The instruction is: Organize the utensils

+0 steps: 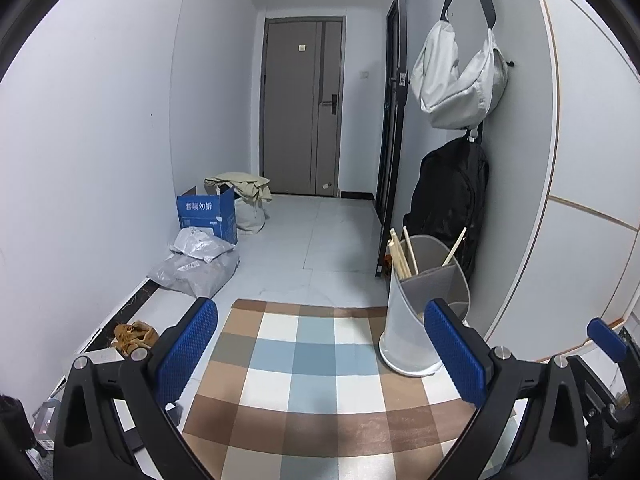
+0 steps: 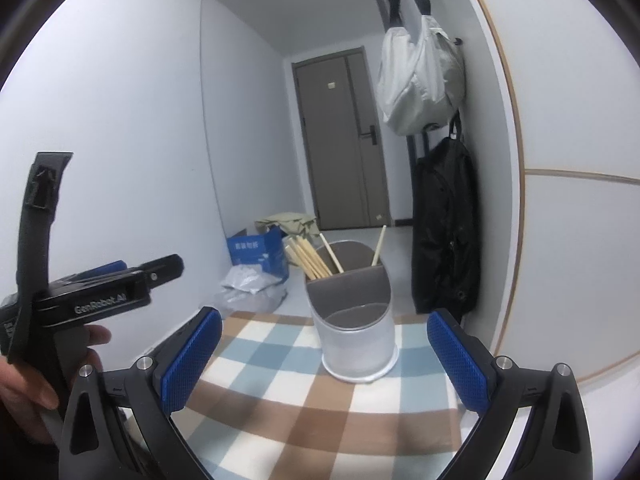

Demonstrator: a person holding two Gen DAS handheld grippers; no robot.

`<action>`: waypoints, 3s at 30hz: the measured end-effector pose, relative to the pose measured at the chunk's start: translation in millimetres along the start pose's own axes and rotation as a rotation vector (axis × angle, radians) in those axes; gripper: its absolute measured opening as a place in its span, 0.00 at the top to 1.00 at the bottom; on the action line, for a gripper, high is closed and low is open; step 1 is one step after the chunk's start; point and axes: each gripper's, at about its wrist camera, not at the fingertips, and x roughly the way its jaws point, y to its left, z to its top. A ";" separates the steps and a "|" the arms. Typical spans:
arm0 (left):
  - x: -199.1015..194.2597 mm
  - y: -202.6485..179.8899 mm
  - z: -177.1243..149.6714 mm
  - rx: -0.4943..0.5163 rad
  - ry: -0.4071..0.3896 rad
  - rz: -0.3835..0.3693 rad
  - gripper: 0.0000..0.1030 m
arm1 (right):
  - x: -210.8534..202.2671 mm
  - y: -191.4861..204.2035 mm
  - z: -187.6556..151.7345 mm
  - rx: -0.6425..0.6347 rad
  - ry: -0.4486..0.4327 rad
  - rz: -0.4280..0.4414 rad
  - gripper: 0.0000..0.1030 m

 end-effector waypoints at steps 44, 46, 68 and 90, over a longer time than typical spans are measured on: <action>-10.5 3.3 -1.3 -0.016 0.007 -0.026 0.02 | -0.6 -2.9 -2.9 0.023 -0.011 -0.042 0.00; -11.3 3.8 -0.9 -0.017 0.004 -0.025 0.02 | -0.4 -2.7 -2.9 0.021 -0.010 -0.041 0.00; -13.8 3.8 -0.3 -0.010 -0.001 -0.034 0.02 | 1.7 -2.3 -3.6 0.003 -0.013 -0.042 0.00; -13.8 1.6 0.4 -0.004 0.006 -0.035 0.02 | 2.1 -4.1 -3.0 0.005 -0.012 -0.043 0.00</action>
